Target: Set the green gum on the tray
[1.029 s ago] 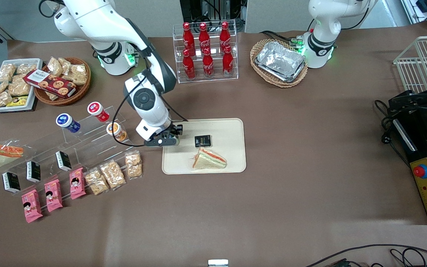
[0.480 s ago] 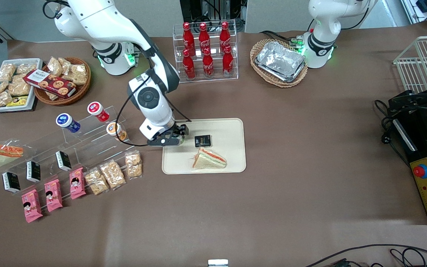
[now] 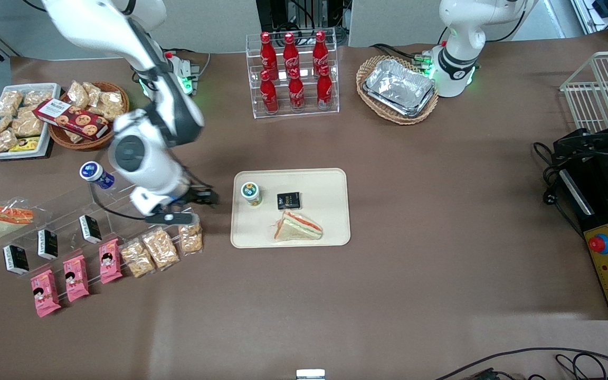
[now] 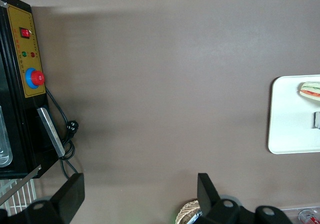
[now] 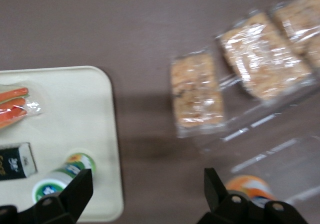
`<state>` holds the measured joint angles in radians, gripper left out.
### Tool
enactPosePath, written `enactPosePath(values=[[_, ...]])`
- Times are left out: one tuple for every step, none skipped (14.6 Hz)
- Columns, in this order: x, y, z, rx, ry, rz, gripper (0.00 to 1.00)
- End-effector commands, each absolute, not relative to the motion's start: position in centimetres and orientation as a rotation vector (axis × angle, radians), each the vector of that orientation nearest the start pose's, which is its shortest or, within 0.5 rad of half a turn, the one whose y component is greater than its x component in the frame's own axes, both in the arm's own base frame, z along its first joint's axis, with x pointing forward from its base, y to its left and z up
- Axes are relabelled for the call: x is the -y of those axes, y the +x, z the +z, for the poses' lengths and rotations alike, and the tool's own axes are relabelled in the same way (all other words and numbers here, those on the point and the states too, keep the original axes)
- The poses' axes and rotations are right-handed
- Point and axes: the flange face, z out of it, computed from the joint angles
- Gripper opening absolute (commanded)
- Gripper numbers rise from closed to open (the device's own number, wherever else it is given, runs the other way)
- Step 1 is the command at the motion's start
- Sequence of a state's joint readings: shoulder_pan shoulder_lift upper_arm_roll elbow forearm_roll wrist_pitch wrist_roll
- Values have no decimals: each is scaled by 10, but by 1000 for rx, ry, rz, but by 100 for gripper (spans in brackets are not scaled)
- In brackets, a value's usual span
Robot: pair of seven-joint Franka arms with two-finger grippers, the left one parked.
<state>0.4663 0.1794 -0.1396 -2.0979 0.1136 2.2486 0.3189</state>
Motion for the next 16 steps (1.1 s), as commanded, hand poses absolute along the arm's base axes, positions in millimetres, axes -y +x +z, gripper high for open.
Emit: enactPosePath(values=[[-124,535,383,19,-3055,126,99],[-99,539,397,66,-3046,144,99],[-73,543,412,121,-3033,168,99],[-49,545,426,178,-3021,202,99],[-26,547,439,223,-3007,236,99],[-9,551,459,250,-2998,243,99],[2,553,476,262,-2996,263,99],[12,554,493,261,-3016,279,99],[14,558,512,271,-3038,279,99],[19,562,527,268,-3049,286,99],[24,568,541,258,-3055,290,100],[28,573,548,246,-3057,307,100],[37,578,552,228,-3068,322,100],[44,577,554,212,-3078,337,100],[49,575,556,200,-3077,341,100],[54,574,558,186,-3079,334,100]])
